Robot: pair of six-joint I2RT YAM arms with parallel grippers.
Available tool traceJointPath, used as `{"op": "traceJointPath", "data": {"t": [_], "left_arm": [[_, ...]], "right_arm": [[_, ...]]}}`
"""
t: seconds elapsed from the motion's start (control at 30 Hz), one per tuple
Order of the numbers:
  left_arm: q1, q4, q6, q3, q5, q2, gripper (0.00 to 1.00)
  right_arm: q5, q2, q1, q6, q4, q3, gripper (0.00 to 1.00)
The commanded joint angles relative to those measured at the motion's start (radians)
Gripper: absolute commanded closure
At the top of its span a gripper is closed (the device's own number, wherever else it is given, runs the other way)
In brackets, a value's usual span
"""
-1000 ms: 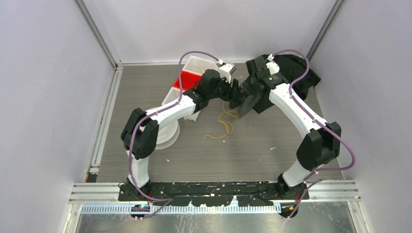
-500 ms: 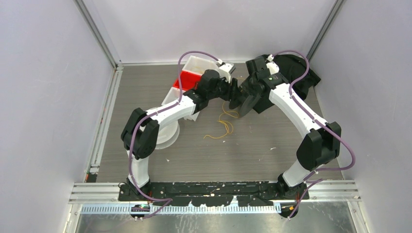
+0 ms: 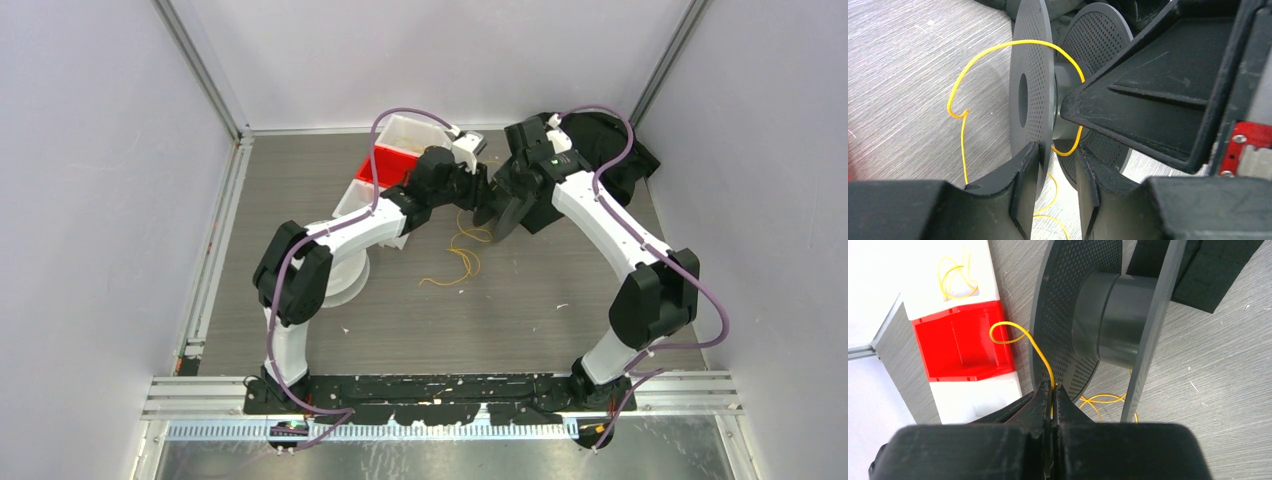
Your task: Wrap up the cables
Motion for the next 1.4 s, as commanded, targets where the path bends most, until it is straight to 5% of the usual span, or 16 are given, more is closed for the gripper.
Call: {"op": "traceJointPath", "data": {"t": [0.0,0.53,0.9,1.37], "left_arm": [[-0.009,0.066,-0.001,0.03,-0.018,-0.001,0.68],[-0.016,0.041,-0.007,0.067,-0.042,0.027,0.99],[-0.025,0.028,0.005,0.075,-0.042,0.028,0.99],[-0.052,0.007,0.053,0.076,-0.075,0.004,0.99]], "right_arm": [[-0.002,0.015,0.003,0.016,0.017,0.018,1.0],[0.011,-0.015,0.003,0.015,0.018,0.014,0.76],[0.071,-0.08,0.003,-0.007,0.004,0.019,0.61],[0.354,-0.194,-0.022,-0.129,-0.09,0.014,0.37]]}}
